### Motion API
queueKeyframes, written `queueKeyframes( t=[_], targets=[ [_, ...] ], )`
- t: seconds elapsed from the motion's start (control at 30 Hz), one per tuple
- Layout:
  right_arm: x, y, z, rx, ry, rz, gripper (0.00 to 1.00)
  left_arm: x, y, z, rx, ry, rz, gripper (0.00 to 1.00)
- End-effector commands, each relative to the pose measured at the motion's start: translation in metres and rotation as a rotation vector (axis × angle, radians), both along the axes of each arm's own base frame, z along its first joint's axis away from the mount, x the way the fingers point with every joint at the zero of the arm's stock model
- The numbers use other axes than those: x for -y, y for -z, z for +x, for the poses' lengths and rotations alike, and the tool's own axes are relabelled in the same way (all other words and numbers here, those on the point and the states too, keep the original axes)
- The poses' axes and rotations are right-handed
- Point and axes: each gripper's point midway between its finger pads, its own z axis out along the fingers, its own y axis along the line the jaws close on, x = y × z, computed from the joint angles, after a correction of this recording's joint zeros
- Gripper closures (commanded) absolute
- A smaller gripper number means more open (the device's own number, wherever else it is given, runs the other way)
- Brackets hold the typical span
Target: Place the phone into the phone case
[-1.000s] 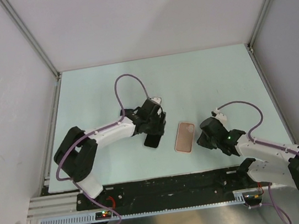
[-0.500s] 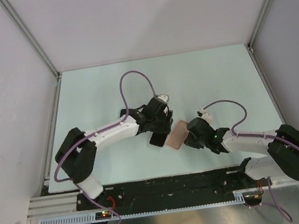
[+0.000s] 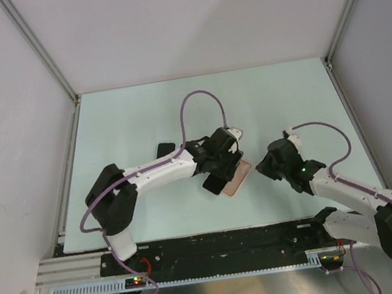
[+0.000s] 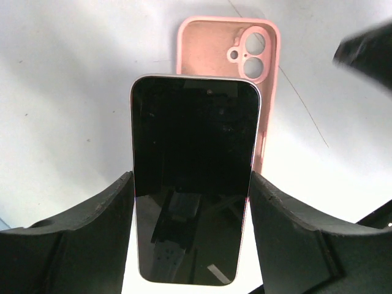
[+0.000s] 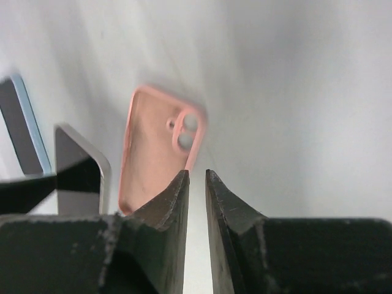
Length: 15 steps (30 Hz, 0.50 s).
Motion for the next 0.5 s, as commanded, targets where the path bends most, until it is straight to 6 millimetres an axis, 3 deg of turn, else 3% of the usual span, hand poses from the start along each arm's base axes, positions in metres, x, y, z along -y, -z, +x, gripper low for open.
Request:
queueKeyframes(
  t=[0.0,0.2,0.47],
  targets=[
    [0.025,-0.016,0.024,0.038,0.027,-0.01,0.77,0.014,-0.002,0.002,0.019,0.083,0.044,0.84],
    [0.022,-0.017,0.053,0.04,-0.009,-0.005,0.76,0.023,0.011,0.006,0.011,0.098,0.097,0.84],
    [0.011,0.006,0.07,-0.016,-0.04,0.0,0.76,0.035,0.018,0.011,-0.001,0.109,0.111,0.84]
  ],
)
